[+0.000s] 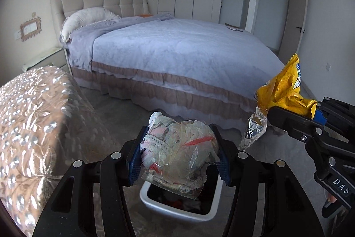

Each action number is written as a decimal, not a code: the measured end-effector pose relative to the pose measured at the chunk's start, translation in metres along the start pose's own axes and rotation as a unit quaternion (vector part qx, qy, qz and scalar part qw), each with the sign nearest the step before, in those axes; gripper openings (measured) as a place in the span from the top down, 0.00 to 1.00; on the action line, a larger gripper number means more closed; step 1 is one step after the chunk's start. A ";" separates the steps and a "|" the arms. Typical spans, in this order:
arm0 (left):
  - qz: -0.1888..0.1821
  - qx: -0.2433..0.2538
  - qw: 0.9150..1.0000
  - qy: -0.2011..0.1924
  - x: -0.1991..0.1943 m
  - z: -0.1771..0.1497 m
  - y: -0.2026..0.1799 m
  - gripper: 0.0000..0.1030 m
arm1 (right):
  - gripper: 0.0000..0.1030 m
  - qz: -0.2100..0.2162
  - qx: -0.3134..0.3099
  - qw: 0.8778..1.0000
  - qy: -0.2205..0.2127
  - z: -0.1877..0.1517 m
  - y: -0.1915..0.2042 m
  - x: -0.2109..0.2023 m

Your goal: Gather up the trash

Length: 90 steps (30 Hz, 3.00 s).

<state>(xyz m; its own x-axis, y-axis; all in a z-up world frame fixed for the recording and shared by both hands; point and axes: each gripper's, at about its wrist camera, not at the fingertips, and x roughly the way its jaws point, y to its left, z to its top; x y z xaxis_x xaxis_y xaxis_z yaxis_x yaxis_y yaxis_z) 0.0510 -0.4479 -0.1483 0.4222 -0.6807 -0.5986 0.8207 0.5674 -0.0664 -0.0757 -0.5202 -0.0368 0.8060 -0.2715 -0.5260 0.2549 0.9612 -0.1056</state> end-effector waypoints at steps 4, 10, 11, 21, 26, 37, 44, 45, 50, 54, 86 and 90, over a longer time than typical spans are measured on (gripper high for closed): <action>-0.008 -0.002 0.999 0.050 0.051 -0.013 -0.007 0.39 | 0.83 -0.008 0.011 1.000 0.018 -0.007 -0.016 0.022; -0.006 -0.009 0.995 0.098 0.094 -0.028 -0.007 0.04 | 0.81 -0.005 0.033 0.999 0.041 -0.022 -0.039 0.047; 0.001 -0.002 0.995 0.100 0.096 -0.028 -0.009 0.04 | 0.81 -0.002 0.036 0.998 0.047 -0.024 -0.040 0.052; 0.070 0.014 0.996 0.057 0.072 -0.011 0.002 0.04 | 0.81 0.012 0.046 0.997 0.059 -0.032 -0.055 0.081; 0.102 0.003 0.995 0.008 0.043 0.002 0.013 0.04 | 0.79 0.039 0.042 0.994 0.098 -0.050 -0.044 0.114; 0.111 -0.038 0.993 -0.004 0.015 0.009 0.041 0.04 | 0.04 0.067 0.033 0.978 0.193 -0.089 -0.029 0.170; 0.117 -0.043 0.992 -0.032 -0.015 0.013 0.045 0.04 | 0.04 0.034 0.037 0.996 0.076 -0.045 -0.035 0.109; 0.120 -0.044 0.991 -0.036 -0.020 0.014 0.045 0.04 | 0.04 0.031 0.035 0.997 0.055 -0.036 -0.034 0.098; 0.135 -0.049 0.988 -0.061 -0.052 0.023 0.051 0.04 | 0.04 0.027 0.022 0.999 -0.010 0.006 -0.022 0.058; 0.143 -0.066 0.984 -0.081 -0.082 0.029 0.062 0.04 | 0.04 0.042 0.015 0.998 -0.040 0.036 -0.003 0.037; 0.292 -0.168 0.931 -0.142 -0.379 -0.063 0.240 0.04 | 0.04 0.207 -0.075 0.967 -0.125 0.130 0.302 -0.038; 0.343 -0.171 0.913 -0.141 -0.389 -0.072 0.241 0.04 | 0.04 0.212 -0.089 0.965 -0.128 0.129 0.325 -0.042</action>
<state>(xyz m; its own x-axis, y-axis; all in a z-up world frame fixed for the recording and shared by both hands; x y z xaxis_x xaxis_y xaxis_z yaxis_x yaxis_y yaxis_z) 0.0564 -0.0124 0.0110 0.9135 -0.1749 -0.3673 0.1779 0.9837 -0.0260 0.0424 -0.2029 0.0596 0.9289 0.1662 -0.3309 -0.2038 0.9756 -0.0821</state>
